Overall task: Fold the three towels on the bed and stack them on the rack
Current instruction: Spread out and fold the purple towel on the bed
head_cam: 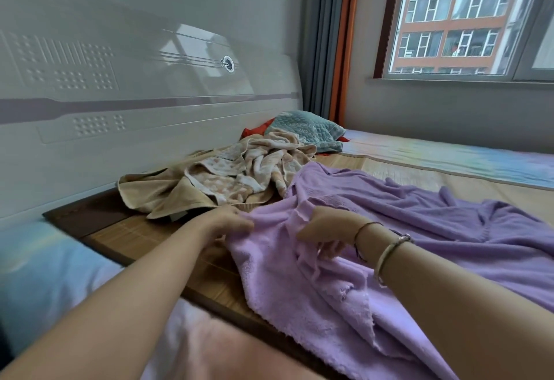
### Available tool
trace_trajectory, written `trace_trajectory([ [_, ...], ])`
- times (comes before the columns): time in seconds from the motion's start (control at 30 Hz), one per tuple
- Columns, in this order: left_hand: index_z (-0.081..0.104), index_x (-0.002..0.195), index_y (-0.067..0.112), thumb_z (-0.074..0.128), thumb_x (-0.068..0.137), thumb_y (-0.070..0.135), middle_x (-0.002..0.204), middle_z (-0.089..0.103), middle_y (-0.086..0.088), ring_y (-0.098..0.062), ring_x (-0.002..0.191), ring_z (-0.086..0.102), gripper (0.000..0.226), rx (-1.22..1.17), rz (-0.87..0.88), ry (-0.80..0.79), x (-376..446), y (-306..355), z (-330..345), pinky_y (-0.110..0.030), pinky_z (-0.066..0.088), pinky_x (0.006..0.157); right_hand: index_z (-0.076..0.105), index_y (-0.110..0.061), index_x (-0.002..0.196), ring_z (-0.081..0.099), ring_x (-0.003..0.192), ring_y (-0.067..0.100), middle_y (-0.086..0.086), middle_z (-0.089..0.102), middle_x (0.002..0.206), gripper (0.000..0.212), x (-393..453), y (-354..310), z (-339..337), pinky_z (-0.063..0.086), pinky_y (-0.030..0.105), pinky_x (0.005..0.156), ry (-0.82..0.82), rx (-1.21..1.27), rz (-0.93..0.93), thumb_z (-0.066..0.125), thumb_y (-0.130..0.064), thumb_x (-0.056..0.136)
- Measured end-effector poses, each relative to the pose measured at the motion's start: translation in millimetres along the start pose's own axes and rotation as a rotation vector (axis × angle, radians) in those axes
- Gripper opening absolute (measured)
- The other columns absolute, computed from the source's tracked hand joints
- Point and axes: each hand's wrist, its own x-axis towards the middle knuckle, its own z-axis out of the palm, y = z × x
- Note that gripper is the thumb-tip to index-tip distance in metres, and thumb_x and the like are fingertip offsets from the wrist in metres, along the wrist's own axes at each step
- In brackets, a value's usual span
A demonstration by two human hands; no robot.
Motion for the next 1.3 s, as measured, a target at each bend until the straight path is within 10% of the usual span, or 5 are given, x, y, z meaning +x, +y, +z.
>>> trace_trajectory([
  [0.17, 0.068, 0.113, 0.016, 0.082, 0.06, 0.036, 0.115, 0.069, -0.008, -0.024, 0.109, 0.064, 0.058, -0.48, 0.129, -0.151, -9, -12, -22, -0.046, 0.049, 0.099, 0.055, -0.009, 0.076, 0.05, 0.056, 0.015, 0.008, 0.051, 0.064, 0.017, 16, -16, 6, 0.045, 0.021, 0.055, 0.178, 0.629, -0.201, 0.052, -0.014, 0.091],
  [0.37, 0.06, 0.107, 0.014, 0.075, 0.07, 0.031, 0.099, 0.065, -0.01, -0.019, 0.084, 0.064, 0.043, -0.123, 0.046, -0.108, -24, -35, -32, -0.033, 0.052, 0.065, 0.063, -0.007, 0.084, 0.059, 0.064, 0.016, 0.007, 0.063, 0.067, 0.017, 42, -33, 38, 0.048, 0.022, 0.055, 0.112, 0.903, -0.2, 0.051, -0.01, 0.095],
  [0.5, 0.043, 0.11, 0.015, 0.069, 0.077, 0.01, 0.094, 0.051, -0.007, -0.017, 0.078, 0.053, 0.042, -0.027, -0.007, 0.039, -30, -58, -32, -0.028, 0.048, 0.061, 0.05, -0.006, 0.106, 0.065, 0.093, 0.029, 0.02, 0.068, 0.103, 0.012, 39, -41, 63, 0.053, 0.035, 0.074, -0.238, 0.757, -0.167, 0.044, -0.002, 0.097],
  [0.83, 0.057, 0.086, 0.01, 0.067, 0.088, 0.029, 0.087, 0.058, -0.002, -0.011, 0.075, 0.054, 0.022, -0.114, -0.1, -0.065, -51, -64, -28, -0.02, 0.048, 0.06, 0.052, -0.029, 0.088, 0.053, 0.089, 0.016, -0.007, 0.058, 0.097, 0.029, 16, -26, 89, 0.044, 0.027, 0.076, 0.016, -0.241, -0.428, 0.067, -0.051, 0.078],
  [1.3, 0.054, 0.058, 0.012, 0.062, 0.087, 0.019, 0.071, 0.058, -0.011, -0.025, 0.07, 0.056, 0.031, -0.086, -0.084, 0.339, -33, -68, -34, -0.03, 0.049, 0.066, 0.065, -0.009, 0.082, 0.053, 0.071, 0.012, -0.004, 0.06, 0.071, 0.021, 20, -41, 101, 0.042, 0.028, 0.069, 0.366, 0.187, -0.448, 0.056, -0.028, 0.089],
])
